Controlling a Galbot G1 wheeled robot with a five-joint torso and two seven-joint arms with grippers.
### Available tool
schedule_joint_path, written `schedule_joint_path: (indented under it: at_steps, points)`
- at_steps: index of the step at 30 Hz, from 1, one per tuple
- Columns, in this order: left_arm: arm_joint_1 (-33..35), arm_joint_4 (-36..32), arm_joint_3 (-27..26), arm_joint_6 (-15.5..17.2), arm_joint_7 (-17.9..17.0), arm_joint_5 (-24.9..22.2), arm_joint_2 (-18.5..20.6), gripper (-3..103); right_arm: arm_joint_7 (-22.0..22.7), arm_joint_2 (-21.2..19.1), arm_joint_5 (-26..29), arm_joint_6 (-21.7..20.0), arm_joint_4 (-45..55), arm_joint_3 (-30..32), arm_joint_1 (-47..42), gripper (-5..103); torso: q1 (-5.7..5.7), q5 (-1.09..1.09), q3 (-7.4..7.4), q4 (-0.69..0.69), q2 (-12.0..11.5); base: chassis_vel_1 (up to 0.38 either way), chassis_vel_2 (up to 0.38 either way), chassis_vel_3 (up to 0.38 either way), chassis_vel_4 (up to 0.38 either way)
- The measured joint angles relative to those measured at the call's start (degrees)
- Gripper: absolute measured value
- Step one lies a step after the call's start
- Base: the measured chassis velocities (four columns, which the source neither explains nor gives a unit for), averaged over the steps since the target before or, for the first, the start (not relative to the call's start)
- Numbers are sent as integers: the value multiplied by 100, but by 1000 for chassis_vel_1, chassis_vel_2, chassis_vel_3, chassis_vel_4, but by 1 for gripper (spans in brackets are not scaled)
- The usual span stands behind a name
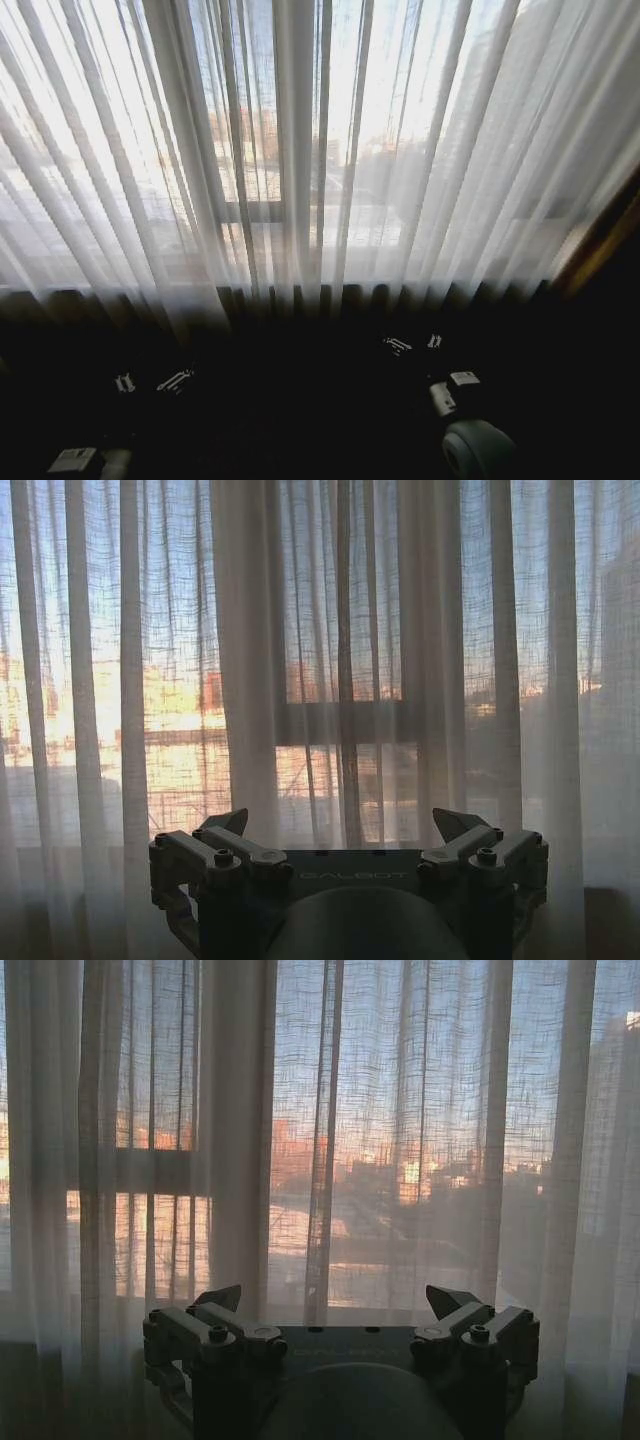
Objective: Open the curtains by pulling them apart, changing their state from closed to fully open.
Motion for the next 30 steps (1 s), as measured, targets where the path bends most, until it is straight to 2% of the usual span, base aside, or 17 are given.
schedule_joint_path:
  at_steps: [14,22,30]
  points:
    - [1,16,18,-50,9,1,-10,100,-177,4,-113,14,-33,17,-6,100,0,0,0,0,0,0,0,0,0]
    - [41,12,17,-104,43,9,-33,100,-202,38,-140,199,-109,17,-33,100,-1,0,0,0,0,0,0,0,0]
    - [45,0,6,-115,198,29,-58,100,-202,41,-135,254,-112,18,-103,100,-1,2,-1,1,1,-28,177,35,-165]
